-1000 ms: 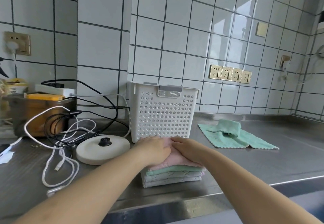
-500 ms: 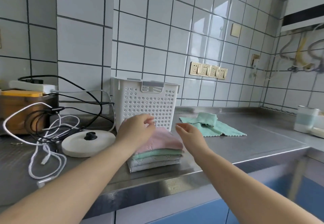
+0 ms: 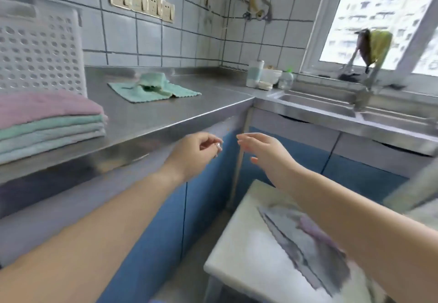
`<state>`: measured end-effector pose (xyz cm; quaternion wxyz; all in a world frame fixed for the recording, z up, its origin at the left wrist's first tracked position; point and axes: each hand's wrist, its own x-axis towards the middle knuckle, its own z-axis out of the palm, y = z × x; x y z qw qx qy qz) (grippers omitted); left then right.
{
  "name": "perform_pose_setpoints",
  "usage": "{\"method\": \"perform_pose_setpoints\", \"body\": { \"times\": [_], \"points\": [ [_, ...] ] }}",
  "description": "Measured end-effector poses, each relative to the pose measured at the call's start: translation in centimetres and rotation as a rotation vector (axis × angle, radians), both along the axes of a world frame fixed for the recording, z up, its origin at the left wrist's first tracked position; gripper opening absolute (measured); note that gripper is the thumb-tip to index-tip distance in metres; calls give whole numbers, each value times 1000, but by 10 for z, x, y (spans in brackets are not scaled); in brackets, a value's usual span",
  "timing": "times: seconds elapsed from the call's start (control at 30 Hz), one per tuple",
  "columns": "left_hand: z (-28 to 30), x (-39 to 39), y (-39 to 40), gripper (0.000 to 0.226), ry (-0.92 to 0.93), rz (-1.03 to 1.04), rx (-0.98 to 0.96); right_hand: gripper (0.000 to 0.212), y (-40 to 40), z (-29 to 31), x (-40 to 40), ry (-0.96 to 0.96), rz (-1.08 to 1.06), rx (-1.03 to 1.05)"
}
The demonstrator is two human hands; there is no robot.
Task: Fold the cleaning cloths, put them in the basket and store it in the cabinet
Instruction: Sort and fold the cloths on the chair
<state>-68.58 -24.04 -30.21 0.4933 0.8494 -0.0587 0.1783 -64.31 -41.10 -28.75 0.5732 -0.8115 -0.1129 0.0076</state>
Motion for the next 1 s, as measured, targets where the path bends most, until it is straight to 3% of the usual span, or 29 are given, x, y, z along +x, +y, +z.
{"method": "perform_pose_setpoints", "body": {
  "times": [0.27,0.57,0.77,1.0],
  "points": [
    [-94,41,-105,17,190,-262,198,24,-158,-76,6,160,-335,-52],
    [-194,87,-180,23,432,-319,272,29,-238,-177,24,312,-532,-172],
    [-222,136,-250,38,422,-326,355,48,-262,-243,34,108,-563,-798],
    [-238,181,-284,49,555,-216,240,52,-258,-260,71,-273,-411,-1079]
  ]
}}
